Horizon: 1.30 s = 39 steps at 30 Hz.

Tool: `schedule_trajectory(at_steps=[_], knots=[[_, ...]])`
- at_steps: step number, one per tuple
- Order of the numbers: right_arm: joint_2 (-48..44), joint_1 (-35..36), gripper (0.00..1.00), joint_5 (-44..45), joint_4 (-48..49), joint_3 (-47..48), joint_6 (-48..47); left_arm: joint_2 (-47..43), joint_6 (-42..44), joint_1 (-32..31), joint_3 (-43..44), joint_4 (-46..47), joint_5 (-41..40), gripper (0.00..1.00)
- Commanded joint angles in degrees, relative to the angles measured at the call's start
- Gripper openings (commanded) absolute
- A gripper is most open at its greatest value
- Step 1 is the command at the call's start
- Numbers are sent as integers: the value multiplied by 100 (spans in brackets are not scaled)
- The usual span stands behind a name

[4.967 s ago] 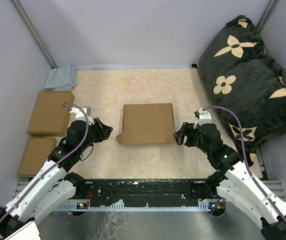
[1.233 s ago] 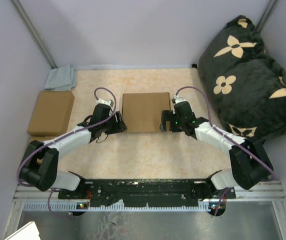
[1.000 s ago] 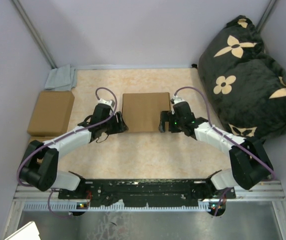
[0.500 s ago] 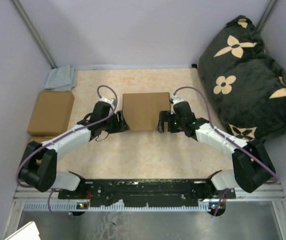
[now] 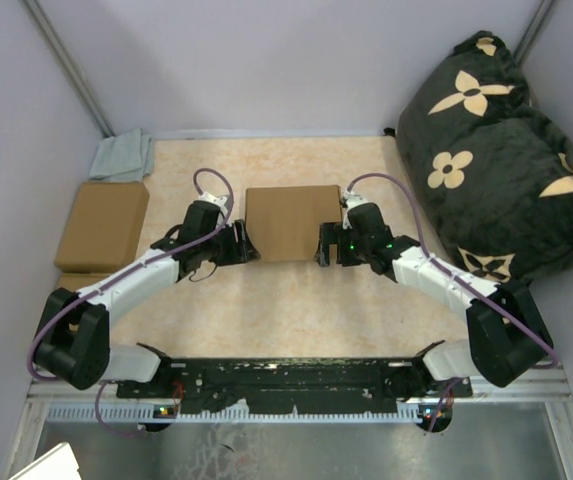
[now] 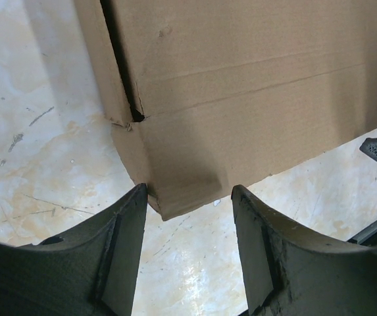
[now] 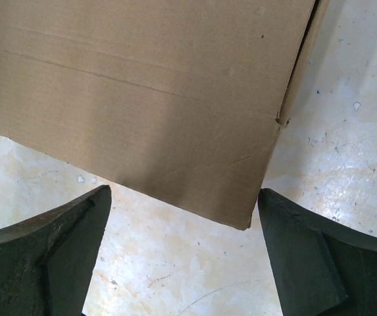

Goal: Fold the paper box

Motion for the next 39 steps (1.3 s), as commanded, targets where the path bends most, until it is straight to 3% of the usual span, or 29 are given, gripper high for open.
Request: schedule_trajectory(at_steps=[1, 39], knots=[[-107, 60, 93, 38, 240, 186, -83, -47, 48, -42, 164, 2, 147, 60], [302, 61, 89, 142, 544, -15, -78, 314, 60, -42, -40, 156, 147, 59]])
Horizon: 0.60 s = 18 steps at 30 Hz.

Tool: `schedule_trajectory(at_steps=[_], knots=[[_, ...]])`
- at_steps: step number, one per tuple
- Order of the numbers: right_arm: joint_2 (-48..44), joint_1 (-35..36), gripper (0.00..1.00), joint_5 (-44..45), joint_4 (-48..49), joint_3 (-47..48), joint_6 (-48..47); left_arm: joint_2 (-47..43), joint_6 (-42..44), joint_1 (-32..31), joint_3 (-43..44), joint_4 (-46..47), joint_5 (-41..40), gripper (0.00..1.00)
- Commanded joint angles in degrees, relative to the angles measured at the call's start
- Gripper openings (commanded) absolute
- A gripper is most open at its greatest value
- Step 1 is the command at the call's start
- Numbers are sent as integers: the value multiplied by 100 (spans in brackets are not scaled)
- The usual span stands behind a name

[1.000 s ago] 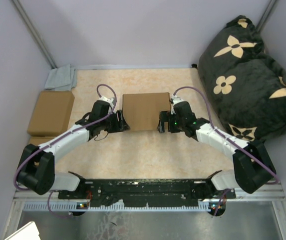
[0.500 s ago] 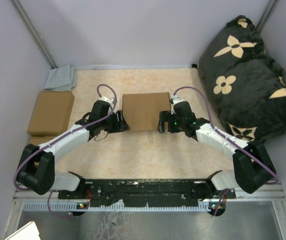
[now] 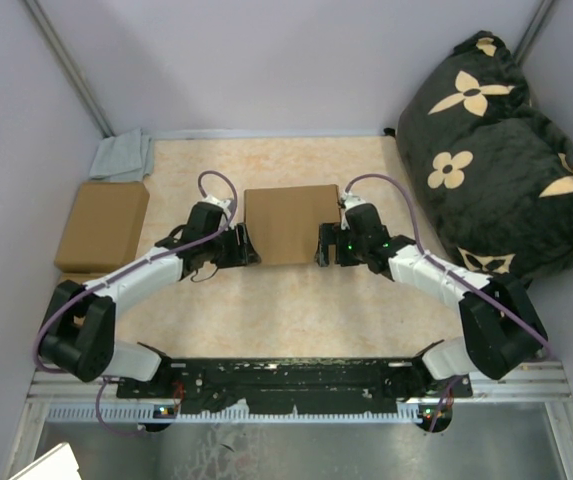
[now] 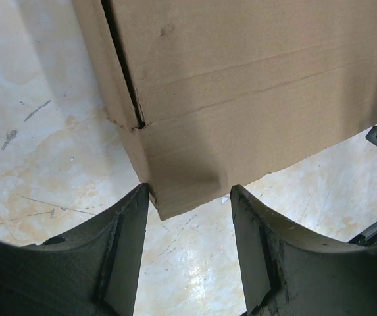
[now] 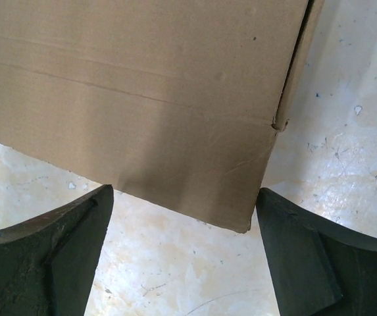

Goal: Fold the paper box

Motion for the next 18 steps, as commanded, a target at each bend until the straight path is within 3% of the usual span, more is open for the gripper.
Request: schedule_trajectory(at_steps=[1, 18], knots=[[85, 61, 89, 126, 390, -26, -93, 64, 66, -46, -37, 145, 27, 59], [772, 64, 84, 591, 878, -183, -81, 658, 84, -40, -140, 324, -514, 57]])
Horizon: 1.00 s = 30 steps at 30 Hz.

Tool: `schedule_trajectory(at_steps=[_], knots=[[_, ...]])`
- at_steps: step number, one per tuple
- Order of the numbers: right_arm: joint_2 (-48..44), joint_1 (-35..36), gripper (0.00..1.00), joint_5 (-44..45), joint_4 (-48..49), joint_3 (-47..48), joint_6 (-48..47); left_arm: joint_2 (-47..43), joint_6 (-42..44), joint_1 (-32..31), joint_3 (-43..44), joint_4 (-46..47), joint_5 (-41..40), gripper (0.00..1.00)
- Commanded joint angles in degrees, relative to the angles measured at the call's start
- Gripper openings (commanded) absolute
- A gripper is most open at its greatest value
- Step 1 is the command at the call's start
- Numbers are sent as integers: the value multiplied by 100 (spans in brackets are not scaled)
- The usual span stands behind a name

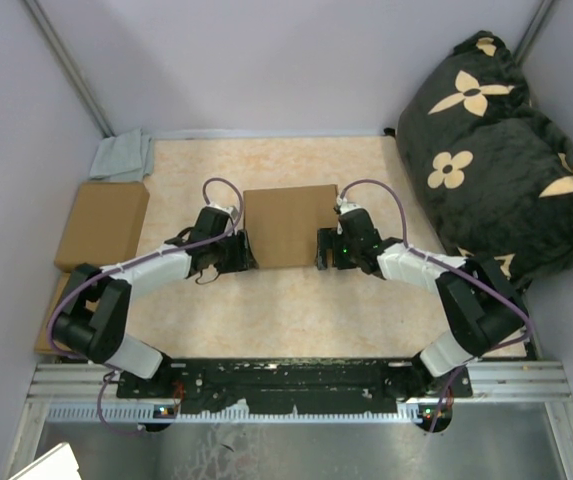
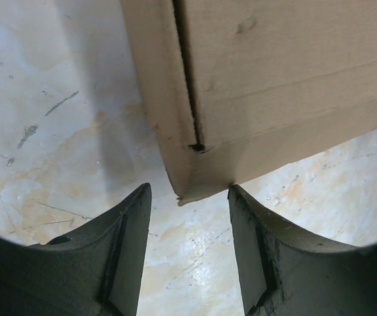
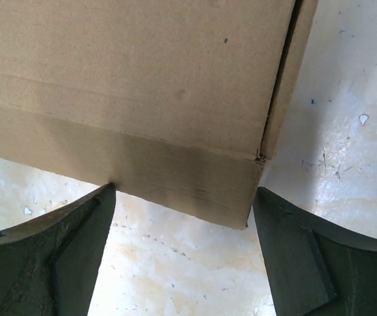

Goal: Fold the paper box

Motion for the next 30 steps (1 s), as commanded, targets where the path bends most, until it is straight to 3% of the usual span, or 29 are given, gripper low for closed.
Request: schedule_trajectory(at_steps=[1, 6, 11, 13, 15, 17, 20, 21, 30], knots=[[-57, 61, 84, 362, 207, -37, -50, 68, 49, -46, -83, 188, -306, 56], [-399, 63, 84, 259, -120, -15, -96, -100, 31, -40, -54, 88, -319, 56], [-1359, 68, 84, 239, -552, -90, -70, -941, -28, -43, -213, -64, -237, 52], [-1710, 65, 83, 308, -699, -23, -93, -1312, -14, -41, -315, -118, -141, 44], [-1944, 62, 80, 374, -835, 203, -140, -1581, 9, -43, -390, -179, -38, 24], [-1922, 63, 60, 485, -870, 520, -218, -1721, -20, -54, -407, -324, 70, 2], [-1368, 59, 9, 685, -879, 1286, -379, -1805, -62, -97, -537, -183, 409, 0], [-1069, 59, 0, 719, -919, 1648, -447, -1801, -48, -152, -594, -108, 447, 0], [2354, 7, 0, 460, -1546, 5566, -961, -1283, 60, -609, -709, 62, -58, 0]])
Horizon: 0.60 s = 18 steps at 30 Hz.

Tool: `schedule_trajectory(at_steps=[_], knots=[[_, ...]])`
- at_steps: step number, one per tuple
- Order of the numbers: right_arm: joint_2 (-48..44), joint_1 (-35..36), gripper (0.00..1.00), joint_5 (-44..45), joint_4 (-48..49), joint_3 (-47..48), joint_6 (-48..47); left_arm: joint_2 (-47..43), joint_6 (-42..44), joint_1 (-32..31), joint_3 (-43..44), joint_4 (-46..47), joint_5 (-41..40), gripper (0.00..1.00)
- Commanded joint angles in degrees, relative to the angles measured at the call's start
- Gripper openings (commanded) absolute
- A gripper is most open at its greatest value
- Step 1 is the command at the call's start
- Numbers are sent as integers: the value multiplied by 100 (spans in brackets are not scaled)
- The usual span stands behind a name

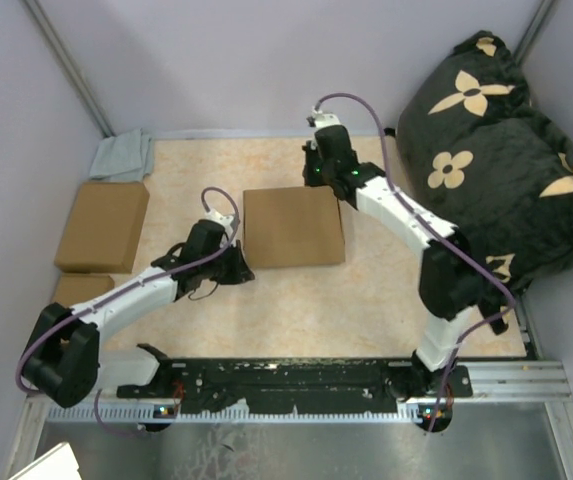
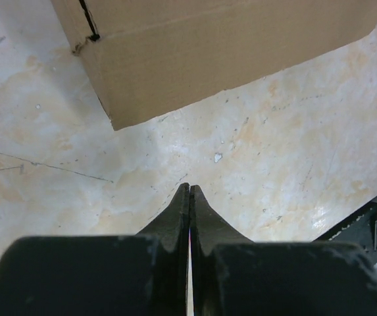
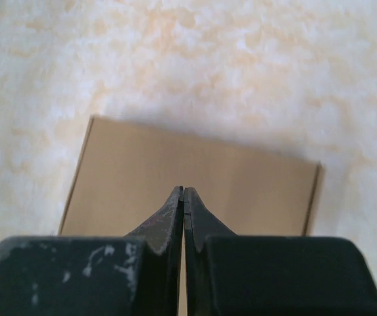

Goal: Fold the paper box

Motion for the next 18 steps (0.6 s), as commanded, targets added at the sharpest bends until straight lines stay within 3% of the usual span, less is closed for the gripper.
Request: schedule_trajectory(at_steps=[1, 6, 9, 12, 18], knots=[[1512, -25, 1, -198, -486, 1852, -361, 330, 42, -174, -22, 217, -289, 0], [3388, -66, 4, -659, -1405, 4116, -447, 768, 6, -223, 69, 486, -577, 0], [4048, -64, 5, -911, -1980, 5011, -530, 1095, -19, -291, 199, 663, -859, 0], [4089, -57, 7, -1335, -2055, 4691, -622, 1423, -113, -337, 305, 926, -1240, 0], [3166, 147, 9, -2427, -1438, 2605, -770, 2107, -235, -492, 597, 1325, -2225, 0]])
